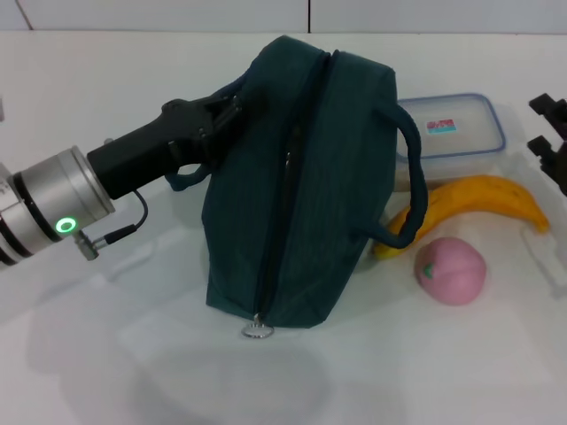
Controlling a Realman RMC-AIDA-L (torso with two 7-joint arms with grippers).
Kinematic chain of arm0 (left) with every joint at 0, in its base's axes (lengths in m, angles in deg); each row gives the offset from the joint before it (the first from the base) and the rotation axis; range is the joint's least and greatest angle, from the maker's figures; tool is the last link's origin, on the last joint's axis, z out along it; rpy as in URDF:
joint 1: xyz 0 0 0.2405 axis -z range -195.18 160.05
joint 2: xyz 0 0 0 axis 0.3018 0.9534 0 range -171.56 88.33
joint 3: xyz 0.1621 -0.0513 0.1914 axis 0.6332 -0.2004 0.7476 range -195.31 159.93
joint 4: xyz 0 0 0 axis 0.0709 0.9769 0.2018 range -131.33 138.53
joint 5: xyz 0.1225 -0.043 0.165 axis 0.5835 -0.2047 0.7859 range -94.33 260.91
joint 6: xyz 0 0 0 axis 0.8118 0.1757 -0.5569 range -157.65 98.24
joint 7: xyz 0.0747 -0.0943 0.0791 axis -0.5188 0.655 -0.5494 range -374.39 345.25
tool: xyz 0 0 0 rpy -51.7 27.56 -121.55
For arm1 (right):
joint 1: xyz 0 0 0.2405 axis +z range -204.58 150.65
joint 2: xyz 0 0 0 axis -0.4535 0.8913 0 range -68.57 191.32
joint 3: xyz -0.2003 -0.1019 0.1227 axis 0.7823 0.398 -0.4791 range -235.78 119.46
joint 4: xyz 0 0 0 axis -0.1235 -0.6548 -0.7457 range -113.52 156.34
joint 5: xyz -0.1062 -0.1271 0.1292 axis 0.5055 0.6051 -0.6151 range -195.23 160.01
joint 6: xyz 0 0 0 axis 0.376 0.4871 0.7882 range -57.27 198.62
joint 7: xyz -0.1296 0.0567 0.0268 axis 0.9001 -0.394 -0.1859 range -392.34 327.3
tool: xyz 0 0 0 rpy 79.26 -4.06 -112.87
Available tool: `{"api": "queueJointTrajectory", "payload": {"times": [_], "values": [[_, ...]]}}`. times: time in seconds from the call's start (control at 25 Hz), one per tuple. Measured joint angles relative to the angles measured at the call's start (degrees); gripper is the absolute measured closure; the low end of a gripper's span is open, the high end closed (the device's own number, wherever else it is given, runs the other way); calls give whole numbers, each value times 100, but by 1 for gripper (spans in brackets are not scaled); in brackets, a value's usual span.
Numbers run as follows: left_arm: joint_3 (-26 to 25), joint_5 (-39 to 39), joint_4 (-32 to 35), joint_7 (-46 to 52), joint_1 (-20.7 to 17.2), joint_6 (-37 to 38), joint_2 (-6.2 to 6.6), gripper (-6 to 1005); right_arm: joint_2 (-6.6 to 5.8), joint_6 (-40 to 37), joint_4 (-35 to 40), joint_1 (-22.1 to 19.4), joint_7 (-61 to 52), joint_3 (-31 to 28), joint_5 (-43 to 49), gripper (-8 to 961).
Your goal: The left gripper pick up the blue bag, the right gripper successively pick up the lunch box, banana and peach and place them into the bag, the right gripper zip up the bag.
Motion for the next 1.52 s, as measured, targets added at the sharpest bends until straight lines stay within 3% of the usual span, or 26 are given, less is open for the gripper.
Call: {"api": "queueJointTrajectory", "payload": {"times": [0.72,1.2,1.52], "values": [[0,-41,-33,-164,83,-8,-4,954,0,565,-153,657,-469,-51,122,115],[1,-72,-34,-218,107,-8,-22,955,0,570,-179,625,-428,-888,773,116],[14,-114,-52,-220,109,-8,-23,956,0,534,-171,597,-408,-906,798,290]]}}
